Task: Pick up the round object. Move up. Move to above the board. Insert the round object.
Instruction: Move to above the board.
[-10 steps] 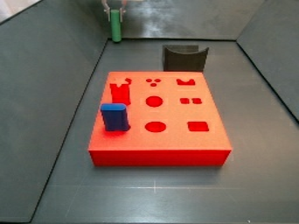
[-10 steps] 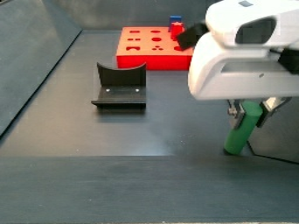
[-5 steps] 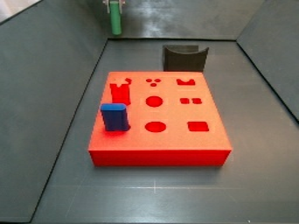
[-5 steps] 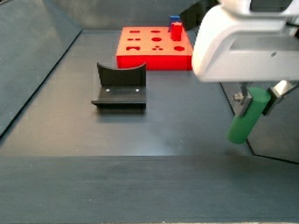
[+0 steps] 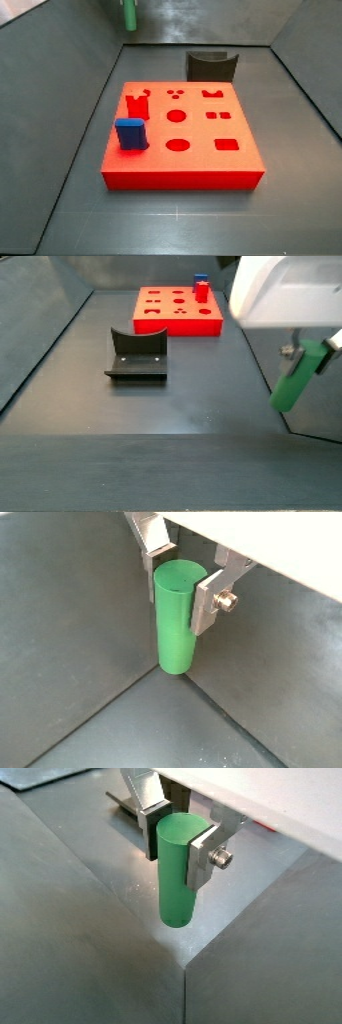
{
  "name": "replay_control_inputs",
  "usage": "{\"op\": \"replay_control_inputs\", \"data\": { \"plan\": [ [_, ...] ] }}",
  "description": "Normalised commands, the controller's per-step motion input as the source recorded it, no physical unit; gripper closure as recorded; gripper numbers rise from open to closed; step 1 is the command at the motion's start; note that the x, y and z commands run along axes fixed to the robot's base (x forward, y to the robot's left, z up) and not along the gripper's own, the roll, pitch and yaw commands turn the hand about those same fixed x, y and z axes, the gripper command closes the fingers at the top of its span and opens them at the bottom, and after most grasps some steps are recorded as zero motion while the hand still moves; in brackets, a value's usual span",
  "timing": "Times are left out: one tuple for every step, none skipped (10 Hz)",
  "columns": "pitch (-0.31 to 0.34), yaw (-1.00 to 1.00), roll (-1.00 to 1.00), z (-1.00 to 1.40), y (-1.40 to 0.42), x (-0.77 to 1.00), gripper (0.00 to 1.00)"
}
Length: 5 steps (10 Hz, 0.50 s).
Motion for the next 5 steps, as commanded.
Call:
{"op": "replay_control_inputs", "data": {
  "plan": [
    [-0.016, 0.00, 0.12, 1.00, 0.02, -0.20, 1.00],
    [0.029, 0.01, 0.12, 1.00, 0.01, -0.19, 1.00],
    [0.058, 0.02, 0.12, 1.00, 0.01, -0.17, 1.00],
    [0.073, 0.02, 0.11, 1.00, 0.01, -0.16, 1.00],
    [0.066, 0.02, 0.11, 1.00, 0.00, -0.15, 1.00]
  ]
}}
